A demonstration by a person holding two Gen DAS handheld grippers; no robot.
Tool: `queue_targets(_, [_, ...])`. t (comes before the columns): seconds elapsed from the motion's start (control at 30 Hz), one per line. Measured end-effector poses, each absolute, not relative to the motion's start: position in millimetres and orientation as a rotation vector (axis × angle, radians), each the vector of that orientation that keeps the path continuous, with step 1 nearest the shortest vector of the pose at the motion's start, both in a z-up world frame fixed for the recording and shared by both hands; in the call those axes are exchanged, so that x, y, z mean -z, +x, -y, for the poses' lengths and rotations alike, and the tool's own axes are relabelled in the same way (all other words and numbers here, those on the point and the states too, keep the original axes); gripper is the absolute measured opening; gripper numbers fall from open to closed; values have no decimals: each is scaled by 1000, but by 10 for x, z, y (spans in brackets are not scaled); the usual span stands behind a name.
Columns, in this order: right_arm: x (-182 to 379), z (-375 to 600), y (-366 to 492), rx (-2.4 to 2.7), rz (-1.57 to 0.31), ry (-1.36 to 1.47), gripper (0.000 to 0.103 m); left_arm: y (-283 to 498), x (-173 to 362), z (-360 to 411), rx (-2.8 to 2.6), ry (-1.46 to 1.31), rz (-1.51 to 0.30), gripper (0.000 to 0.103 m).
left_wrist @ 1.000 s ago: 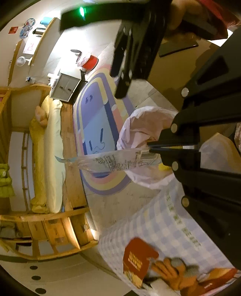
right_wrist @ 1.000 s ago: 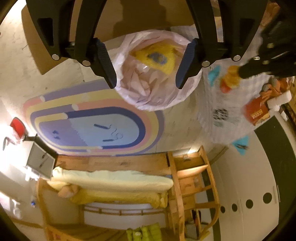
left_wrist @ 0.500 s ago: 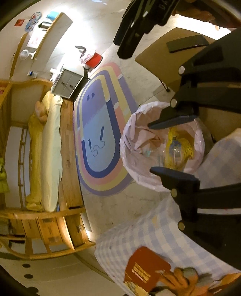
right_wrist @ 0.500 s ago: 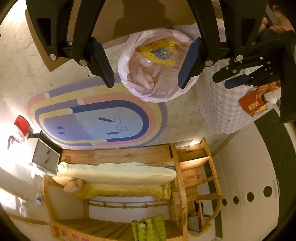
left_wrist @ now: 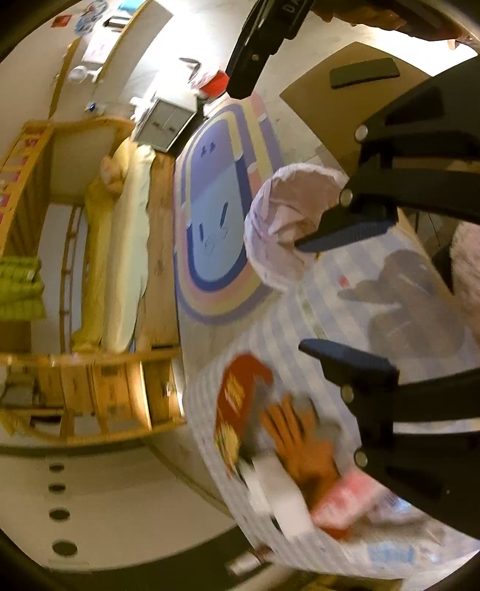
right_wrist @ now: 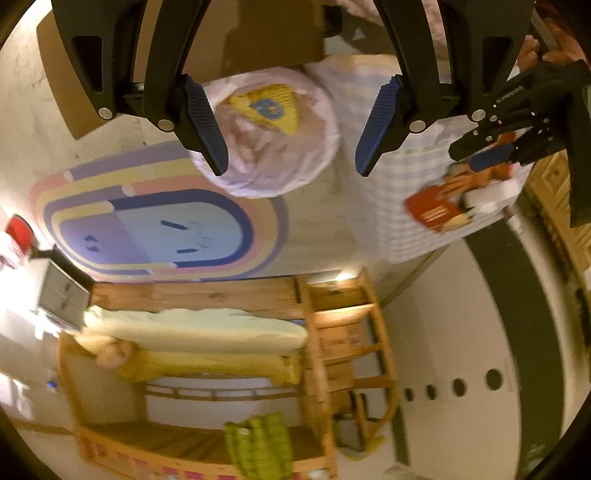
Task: Collect trash
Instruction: 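Return the right gripper to the table and grasp a white paper sheet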
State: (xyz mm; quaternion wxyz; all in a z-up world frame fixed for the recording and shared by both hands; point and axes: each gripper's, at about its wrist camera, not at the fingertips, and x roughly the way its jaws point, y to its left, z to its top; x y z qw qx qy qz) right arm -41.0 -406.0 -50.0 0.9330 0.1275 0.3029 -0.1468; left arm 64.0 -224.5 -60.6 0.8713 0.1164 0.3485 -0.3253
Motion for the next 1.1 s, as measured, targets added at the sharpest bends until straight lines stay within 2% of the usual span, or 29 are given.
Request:
queue_targets(0.43, [355, 2934, -11, 48, -646, 113, 72, 542, 406, 829, 370, 140, -702, 71])
queue_targets(0.57, [426, 2691, 159, -3, -660, 69, 72, 611, 386, 468, 264, 102, -696, 84])
queue_targets(0.63, [479, 2583, 315, -22, -671, 36, 72, 662, 396, 287, 217, 83, -698, 87])
queue_targets(0.8, [628, 2479, 670, -30, -678, -33, 70, 871, 446, -25, 123, 51, -714, 87])
queue_targets(0.9, [778, 2487, 996, -21, -710, -76, 61, 989, 498, -116, 92, 45, -725, 87])
queue_targets(1.1, [991, 2530, 1545, -4, -759, -111, 56, 1245, 635, -239, 47, 37, -758, 87])
